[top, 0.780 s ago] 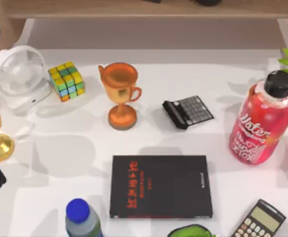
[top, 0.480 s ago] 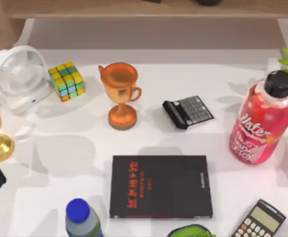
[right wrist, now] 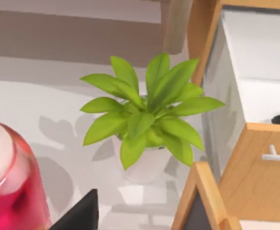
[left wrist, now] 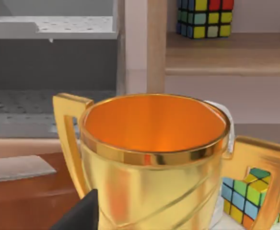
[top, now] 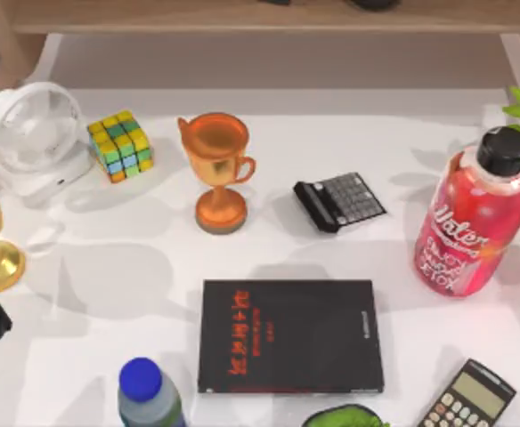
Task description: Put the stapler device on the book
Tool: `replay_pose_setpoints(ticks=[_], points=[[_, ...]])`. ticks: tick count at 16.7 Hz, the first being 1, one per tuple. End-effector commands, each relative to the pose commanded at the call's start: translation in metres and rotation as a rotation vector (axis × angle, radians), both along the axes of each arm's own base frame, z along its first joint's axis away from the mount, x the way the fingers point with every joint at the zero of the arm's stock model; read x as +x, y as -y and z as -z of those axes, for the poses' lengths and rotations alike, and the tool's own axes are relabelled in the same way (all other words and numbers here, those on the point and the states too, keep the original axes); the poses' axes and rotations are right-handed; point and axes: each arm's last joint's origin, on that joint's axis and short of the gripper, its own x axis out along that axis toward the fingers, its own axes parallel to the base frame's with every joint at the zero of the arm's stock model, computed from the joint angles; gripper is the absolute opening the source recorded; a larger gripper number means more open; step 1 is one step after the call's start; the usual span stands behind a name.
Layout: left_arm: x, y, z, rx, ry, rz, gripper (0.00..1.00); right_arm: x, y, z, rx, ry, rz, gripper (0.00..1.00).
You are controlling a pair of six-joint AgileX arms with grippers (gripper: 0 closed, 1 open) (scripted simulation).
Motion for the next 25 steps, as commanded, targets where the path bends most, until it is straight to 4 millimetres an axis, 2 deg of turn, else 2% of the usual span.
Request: replay_pose_setpoints(ticks=[3,5,7,9,12,15,20,22,25], points=[[0.000,0.000,0.000,0.000,0.000,0.000,1.00,0.050,0.009,-0.040,-0.054,-0.173,-0.015,1.00],[0.000,0.000,0.000,0.000,0.000,0.000,1.00,0.091,0.018,-0.059,-0.087,-0.288,-0.034,1.00],[0.000,0.000,0.000,0.000,0.000,0.000,1.00,0.134,0.029,-0.068,-0.113,-0.402,-0.059,1.00],[0.000,0.000,0.000,0.000,0.000,0.000,1.00,0.176,0.044,-0.067,-0.127,-0.517,-0.087,1.00],[0.000,0.000,0.000,0.000,0.000,0.000,1.00,0.234,0.075,-0.047,-0.121,-0.684,-0.119,1.00],[0.000,0.000,0.000,0.000,0.000,0.000,1.00,0.273,0.115,-0.019,-0.094,-0.813,-0.130,1.00],[0.000,0.000,0.000,0.000,0.000,0.000,1.00,0.307,0.167,0.032,-0.056,-0.954,-0.136,1.00],[0.000,0.000,0.000,0.000,0.000,0.000,1.00,0.316,0.176,0.051,-0.055,-0.991,-0.142,1.00],[0.000,0.000,0.000,0.000,0.000,0.000,1.00,0.326,0.177,0.074,-0.065,-1.031,-0.161,1.00]])
